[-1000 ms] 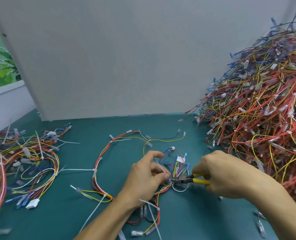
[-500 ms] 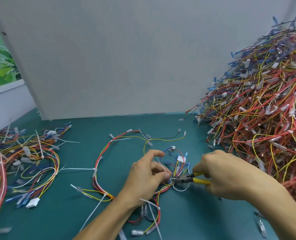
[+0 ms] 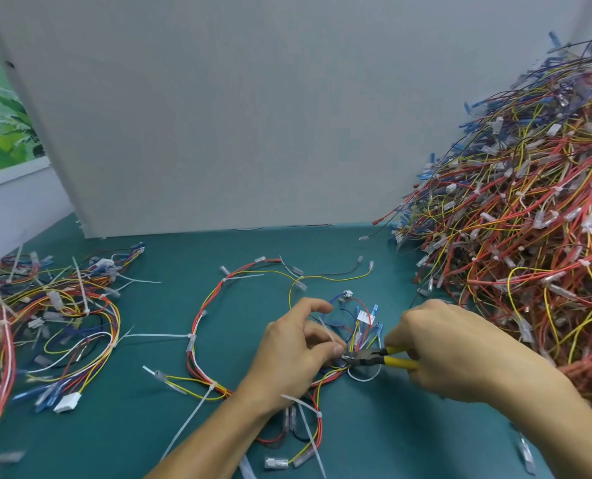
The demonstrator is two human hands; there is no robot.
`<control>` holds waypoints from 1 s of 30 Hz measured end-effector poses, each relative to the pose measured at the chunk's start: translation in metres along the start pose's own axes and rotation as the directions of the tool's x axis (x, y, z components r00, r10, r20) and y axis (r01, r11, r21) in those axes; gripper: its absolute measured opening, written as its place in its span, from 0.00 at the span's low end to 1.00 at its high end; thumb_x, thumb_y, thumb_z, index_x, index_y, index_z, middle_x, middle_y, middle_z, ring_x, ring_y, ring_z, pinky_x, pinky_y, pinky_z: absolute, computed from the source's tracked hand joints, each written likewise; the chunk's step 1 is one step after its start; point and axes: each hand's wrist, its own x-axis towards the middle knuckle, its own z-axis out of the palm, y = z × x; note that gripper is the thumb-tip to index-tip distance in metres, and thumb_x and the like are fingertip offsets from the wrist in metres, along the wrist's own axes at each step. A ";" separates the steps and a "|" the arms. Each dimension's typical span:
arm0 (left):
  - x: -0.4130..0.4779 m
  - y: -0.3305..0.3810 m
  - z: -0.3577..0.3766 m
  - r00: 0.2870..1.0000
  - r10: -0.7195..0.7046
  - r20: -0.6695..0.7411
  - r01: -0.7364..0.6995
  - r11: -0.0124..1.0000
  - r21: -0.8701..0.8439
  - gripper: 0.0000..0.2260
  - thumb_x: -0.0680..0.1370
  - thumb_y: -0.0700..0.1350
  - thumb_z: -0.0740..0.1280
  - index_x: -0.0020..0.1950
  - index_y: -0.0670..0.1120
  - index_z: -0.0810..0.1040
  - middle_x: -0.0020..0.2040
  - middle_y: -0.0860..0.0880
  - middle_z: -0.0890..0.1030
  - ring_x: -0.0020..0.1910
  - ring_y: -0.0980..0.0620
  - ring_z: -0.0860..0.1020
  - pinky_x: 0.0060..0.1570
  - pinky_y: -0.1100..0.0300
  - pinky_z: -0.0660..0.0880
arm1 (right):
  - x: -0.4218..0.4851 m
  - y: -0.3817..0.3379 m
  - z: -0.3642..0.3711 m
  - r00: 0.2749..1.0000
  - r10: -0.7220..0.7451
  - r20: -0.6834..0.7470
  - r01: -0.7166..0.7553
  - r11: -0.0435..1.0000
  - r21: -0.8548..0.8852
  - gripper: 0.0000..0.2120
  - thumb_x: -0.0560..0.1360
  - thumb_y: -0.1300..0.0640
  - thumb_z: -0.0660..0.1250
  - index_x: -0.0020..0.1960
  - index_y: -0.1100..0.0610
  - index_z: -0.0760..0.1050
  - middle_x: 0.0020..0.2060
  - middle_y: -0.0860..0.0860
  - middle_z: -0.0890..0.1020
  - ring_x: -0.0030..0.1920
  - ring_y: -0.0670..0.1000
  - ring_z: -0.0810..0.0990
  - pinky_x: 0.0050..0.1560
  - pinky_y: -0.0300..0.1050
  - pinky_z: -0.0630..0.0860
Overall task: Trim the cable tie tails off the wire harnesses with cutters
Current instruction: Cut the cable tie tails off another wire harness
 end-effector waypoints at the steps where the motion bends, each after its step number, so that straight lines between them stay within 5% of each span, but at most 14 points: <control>1: 0.000 0.000 0.000 1.000 -0.001 0.001 0.001 1.000 0.000 0.19 0.71 0.34 0.72 0.52 0.55 0.72 0.38 0.53 0.85 0.38 0.53 0.83 0.49 0.52 0.79 | 0.000 0.000 0.000 1.000 0.004 -0.002 -0.004 1.000 -0.001 0.07 0.68 0.56 0.62 0.33 0.51 0.66 0.33 0.48 0.69 0.41 0.57 0.76 0.31 0.43 0.66; 19: 0.002 -0.001 -0.001 0.998 -0.053 -0.023 0.051 0.997 -0.061 0.18 0.70 0.33 0.72 0.52 0.53 0.73 0.38 0.49 0.85 0.35 0.49 0.82 0.46 0.52 0.80 | -0.007 0.000 -0.005 1.000 0.023 0.015 -0.024 0.999 0.023 0.11 0.66 0.54 0.65 0.28 0.50 0.66 0.29 0.47 0.67 0.32 0.51 0.69 0.27 0.40 0.61; 25: 0.002 0.006 -0.006 0.996 -0.073 -0.048 0.056 0.956 -0.289 0.09 0.74 0.30 0.68 0.47 0.44 0.79 0.36 0.42 0.82 0.34 0.48 0.81 0.38 0.58 0.79 | -0.007 0.008 -0.008 1.000 0.021 -0.003 -0.021 0.998 0.066 0.08 0.67 0.53 0.64 0.32 0.49 0.67 0.31 0.50 0.71 0.38 0.56 0.74 0.36 0.47 0.73; 30: 0.006 0.025 -0.028 0.988 -0.030 -0.153 -0.032 0.921 -0.389 0.11 0.80 0.34 0.59 0.46 0.43 0.79 0.33 0.49 0.82 0.38 0.49 0.80 0.42 0.58 0.80 | -0.008 0.001 -0.012 0.999 -0.030 -0.009 0.031 0.993 0.118 0.02 0.68 0.52 0.63 0.39 0.46 0.70 0.40 0.49 0.78 0.45 0.55 0.77 0.44 0.51 0.78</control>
